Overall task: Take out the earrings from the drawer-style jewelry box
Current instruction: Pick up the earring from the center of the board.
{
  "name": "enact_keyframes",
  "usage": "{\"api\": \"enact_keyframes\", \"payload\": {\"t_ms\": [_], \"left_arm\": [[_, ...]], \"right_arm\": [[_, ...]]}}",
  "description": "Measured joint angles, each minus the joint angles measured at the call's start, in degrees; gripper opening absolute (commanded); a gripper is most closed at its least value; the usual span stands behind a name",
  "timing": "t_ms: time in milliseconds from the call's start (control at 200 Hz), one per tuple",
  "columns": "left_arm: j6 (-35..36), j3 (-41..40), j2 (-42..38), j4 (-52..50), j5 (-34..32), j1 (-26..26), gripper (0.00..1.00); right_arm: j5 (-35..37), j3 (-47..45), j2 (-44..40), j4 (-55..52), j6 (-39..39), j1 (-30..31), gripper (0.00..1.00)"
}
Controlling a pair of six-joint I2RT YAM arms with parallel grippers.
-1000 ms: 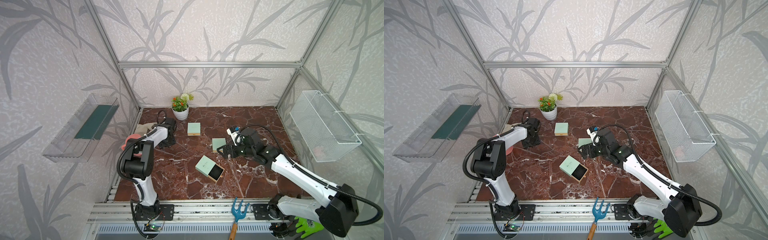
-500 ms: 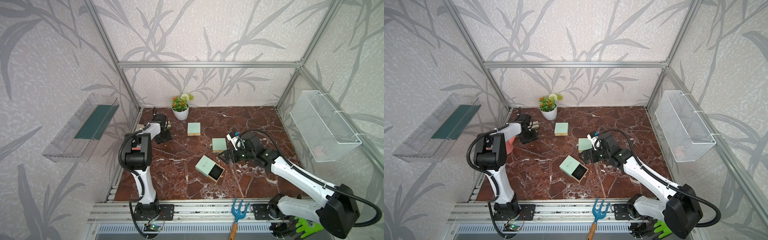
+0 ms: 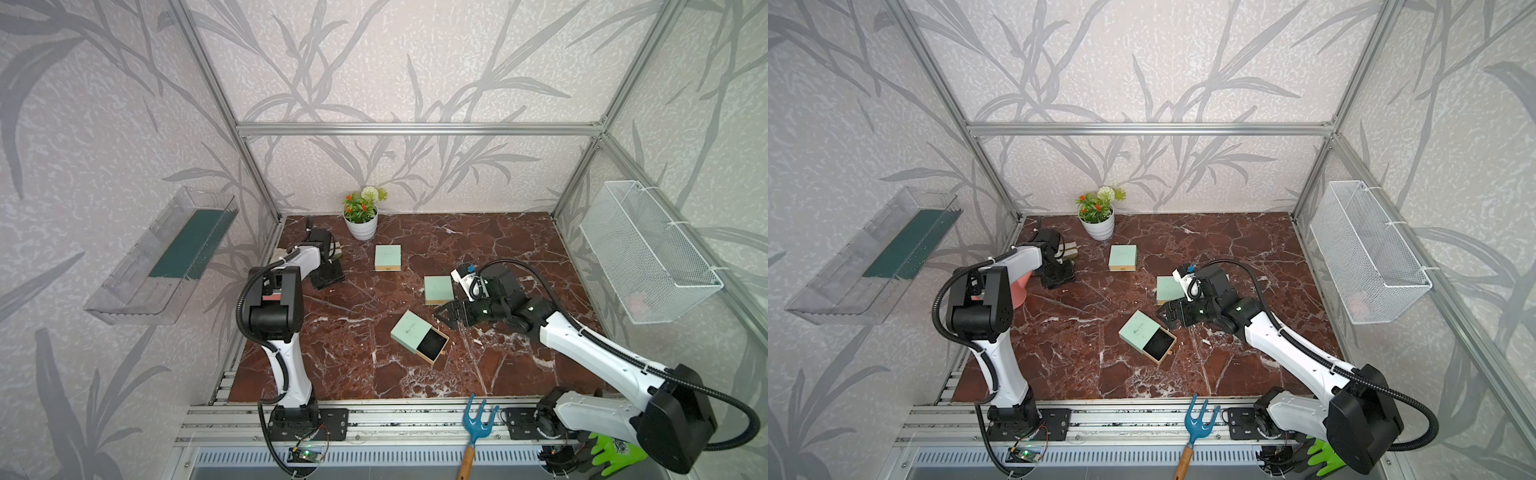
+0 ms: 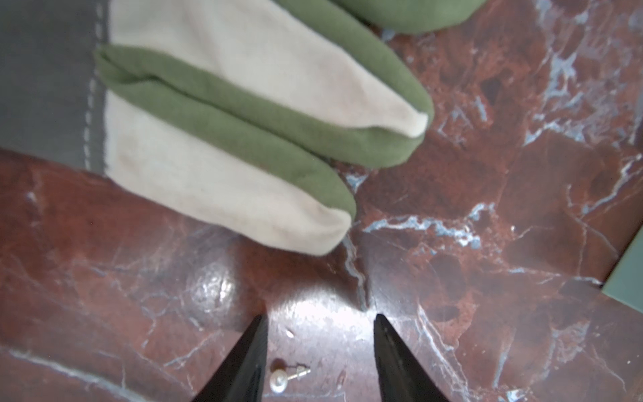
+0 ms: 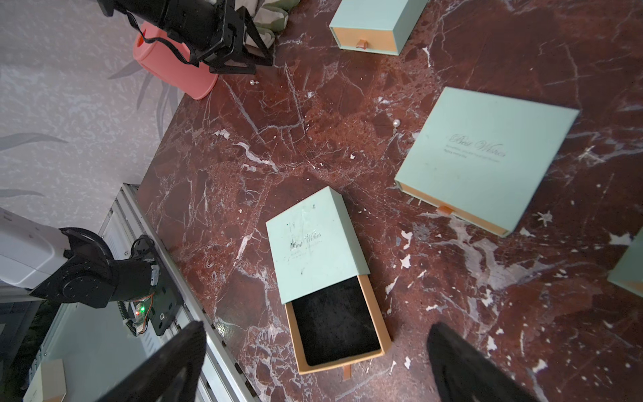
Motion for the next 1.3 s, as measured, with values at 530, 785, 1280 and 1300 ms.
{"api": "enact_keyframes", "payload": {"t_ms": [530, 785, 1280, 1300], "left_arm": [[-1.25, -1.97, -1.66, -4.96, -3.87, -2.6, 0.43], [-1.62, -2.08, -1.66, -6.75, -6.45, -4.72, 0.3], [-2.29, -1.53, -1.29, -7.3, -7.23, -5.81, 0.19], [-2.29, -1.38, -1.2, -7.45, -7.23, -5.81, 0.2]], "right_arm": [[-0.48, -1.38, -0.22, 0.04, 1.07, 0.0, 0.99], [-0.59, -1.4, -0.5, 0.07, 1.33, 0.0, 0.99], [-0.87, -2.14, -1.46, 0.0, 1.51, 0.0, 0.99], [-0.87, -2.14, -1.46, 0.0, 1.51, 0.0, 0.99]]}}
